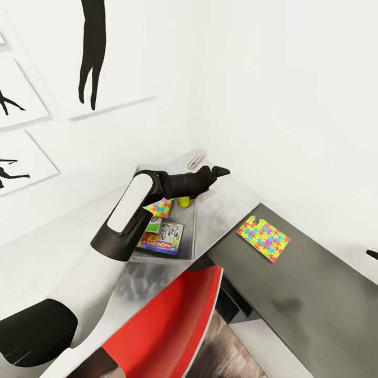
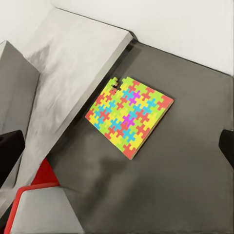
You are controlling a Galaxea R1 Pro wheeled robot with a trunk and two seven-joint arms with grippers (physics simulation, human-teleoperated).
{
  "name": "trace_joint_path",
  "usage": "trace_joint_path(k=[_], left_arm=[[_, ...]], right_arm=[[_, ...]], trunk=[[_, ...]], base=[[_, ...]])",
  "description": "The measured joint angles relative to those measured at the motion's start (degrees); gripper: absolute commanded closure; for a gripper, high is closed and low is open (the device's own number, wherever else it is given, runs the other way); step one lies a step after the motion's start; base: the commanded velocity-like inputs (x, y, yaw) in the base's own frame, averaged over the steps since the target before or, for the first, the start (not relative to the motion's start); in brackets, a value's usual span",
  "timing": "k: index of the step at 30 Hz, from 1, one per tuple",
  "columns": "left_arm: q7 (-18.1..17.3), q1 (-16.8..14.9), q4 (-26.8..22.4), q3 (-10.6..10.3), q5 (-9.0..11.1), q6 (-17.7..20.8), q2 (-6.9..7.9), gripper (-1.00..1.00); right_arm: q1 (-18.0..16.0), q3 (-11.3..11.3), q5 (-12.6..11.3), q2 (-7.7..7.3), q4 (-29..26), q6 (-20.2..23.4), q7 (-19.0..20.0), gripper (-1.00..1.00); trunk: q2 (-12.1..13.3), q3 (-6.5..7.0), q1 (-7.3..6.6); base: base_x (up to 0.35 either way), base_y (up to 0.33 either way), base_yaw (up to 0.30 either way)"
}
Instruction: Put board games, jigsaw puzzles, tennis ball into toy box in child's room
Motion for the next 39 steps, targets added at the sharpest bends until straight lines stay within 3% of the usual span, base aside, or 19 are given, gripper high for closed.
trace_joint_path(k=[4,14,39], left_arm=[[0.6,-0.5,0.5,0.0,0.0,0.0,0.09,-1.00],[6.0,-1.6,1.3,-0.1,0.0,0.0,0.19,-1.00],[9.9,-1.9,2.1,0.1,-0.1,0.2,1.09,-1.00]], right_arm=[[0.0,0.4,0.0,0.09,0.0,0.0,0.0,-1.00],[0.0,1.0,-0.1,0.22,0.0,0.0,0.0,-1.00],[0.0,1.1,-0.1,0.30,0.0,0.0,0.0,-1.00]], trunk=[[0.0,0.11,0.00],[0.0,0.39,0.00],[0.0,1.03,0.00]], base=[[0.000,0.000,-0.278],[0.000,0.000,-0.278],[0.000,0.000,-0.261]])
